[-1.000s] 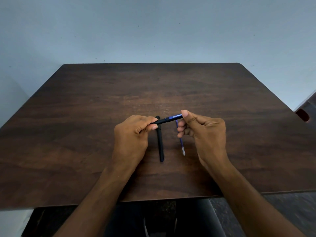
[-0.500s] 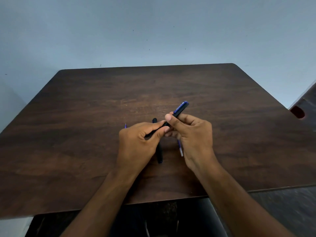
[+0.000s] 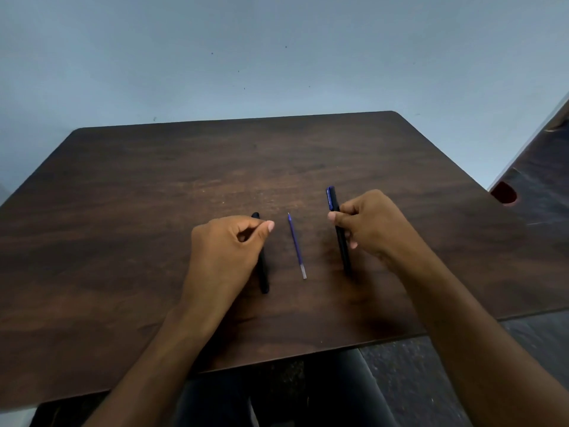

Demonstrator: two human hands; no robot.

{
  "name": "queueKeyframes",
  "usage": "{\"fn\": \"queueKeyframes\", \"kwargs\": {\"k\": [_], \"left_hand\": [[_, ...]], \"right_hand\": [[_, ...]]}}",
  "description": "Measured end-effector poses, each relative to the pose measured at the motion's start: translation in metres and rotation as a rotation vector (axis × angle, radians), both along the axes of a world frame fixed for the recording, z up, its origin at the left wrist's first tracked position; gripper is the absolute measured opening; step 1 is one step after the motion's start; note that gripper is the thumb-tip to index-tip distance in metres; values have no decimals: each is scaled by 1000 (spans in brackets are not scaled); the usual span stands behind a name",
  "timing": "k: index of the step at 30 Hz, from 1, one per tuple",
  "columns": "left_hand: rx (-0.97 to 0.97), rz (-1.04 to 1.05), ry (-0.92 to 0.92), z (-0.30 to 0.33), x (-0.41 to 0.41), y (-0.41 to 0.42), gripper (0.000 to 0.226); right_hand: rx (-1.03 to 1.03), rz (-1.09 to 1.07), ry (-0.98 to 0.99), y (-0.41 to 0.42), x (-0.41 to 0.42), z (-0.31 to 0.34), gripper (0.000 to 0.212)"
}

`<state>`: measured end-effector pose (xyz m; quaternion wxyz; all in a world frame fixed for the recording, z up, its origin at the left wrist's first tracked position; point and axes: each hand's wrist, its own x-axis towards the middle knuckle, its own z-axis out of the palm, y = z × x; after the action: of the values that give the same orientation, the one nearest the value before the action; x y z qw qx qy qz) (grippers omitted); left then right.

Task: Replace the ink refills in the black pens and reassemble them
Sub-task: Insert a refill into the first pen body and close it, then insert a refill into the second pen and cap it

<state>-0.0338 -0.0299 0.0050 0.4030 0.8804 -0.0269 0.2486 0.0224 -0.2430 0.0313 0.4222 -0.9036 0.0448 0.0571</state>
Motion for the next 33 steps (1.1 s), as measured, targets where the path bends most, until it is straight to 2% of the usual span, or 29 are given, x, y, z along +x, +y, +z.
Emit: {"fn": "queueKeyframes", "kwargs": {"k": [3, 10, 14, 20, 25, 28, 33], "left_hand": [[27, 54, 46, -2, 7, 5, 9], [-24, 156, 116, -7, 15, 16, 11], [-49, 171, 63, -6, 17, 15, 14], [-63, 176, 53, -9, 19, 16, 16], [-95, 173, 38, -12, 21, 17, 17], [-110, 175, 14, -13, 20, 17, 17], [-99, 218, -74, -9, 16, 18, 15]], "right_hand": [[-161, 3, 90, -5, 7, 3, 25], [-300, -19, 131, -6, 13, 3, 32], [-410, -17, 137, -5, 17, -1, 38], [-435, -31, 152, -6, 20, -5, 42], [-376, -25, 128, -8, 13, 0, 46], [-354, -48, 76, -10, 9, 3, 41], [-380, -64, -198, 11, -3, -3, 18]]}}
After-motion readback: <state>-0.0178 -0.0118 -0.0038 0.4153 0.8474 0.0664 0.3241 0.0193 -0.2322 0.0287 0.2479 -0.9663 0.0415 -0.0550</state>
